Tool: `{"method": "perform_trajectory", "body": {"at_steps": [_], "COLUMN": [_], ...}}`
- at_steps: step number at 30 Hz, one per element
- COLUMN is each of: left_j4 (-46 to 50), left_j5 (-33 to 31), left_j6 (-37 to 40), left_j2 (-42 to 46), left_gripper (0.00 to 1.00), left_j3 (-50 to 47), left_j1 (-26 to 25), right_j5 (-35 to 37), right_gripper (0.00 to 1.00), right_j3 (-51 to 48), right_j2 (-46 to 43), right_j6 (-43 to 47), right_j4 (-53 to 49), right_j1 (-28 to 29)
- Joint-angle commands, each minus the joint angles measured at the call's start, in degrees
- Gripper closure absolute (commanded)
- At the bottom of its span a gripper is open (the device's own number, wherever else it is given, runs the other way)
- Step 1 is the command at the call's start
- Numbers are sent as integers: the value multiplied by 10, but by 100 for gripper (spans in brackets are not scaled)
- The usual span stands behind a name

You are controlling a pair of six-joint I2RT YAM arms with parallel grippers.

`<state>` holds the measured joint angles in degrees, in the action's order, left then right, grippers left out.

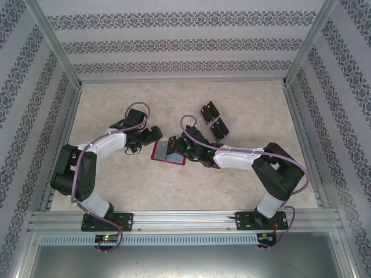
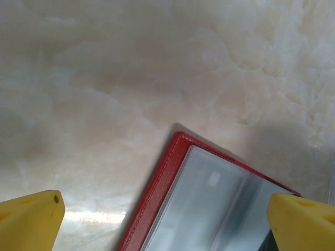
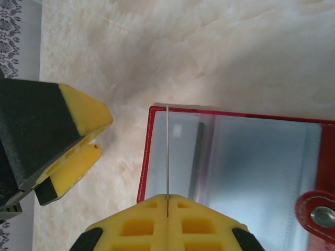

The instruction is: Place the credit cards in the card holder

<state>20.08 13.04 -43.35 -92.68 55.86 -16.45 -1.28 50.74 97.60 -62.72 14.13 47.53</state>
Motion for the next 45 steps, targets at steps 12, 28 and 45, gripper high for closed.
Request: {"method": "perform_trajectory", "body": {"at_steps": [12,28,45], "left_j4": [-8,7,14], "left_j5": [15,26,75], "left_j6": [12,10,37], "left_j2": [-8,25,-45], "left_gripper": [0,0,0], "left_j3": [30,23,53], "left_j1": [-2,-3,-20], "right_j5": [62,41,-88], "right_gripper": [100,100,100], "right_j3": [-22,-115,-66], "right_j2": [40,-20,-57], "right_j6": [-4,12,45], "right_j4": [-18,-101,-67], "right_j1": [15,-17,-53]}}
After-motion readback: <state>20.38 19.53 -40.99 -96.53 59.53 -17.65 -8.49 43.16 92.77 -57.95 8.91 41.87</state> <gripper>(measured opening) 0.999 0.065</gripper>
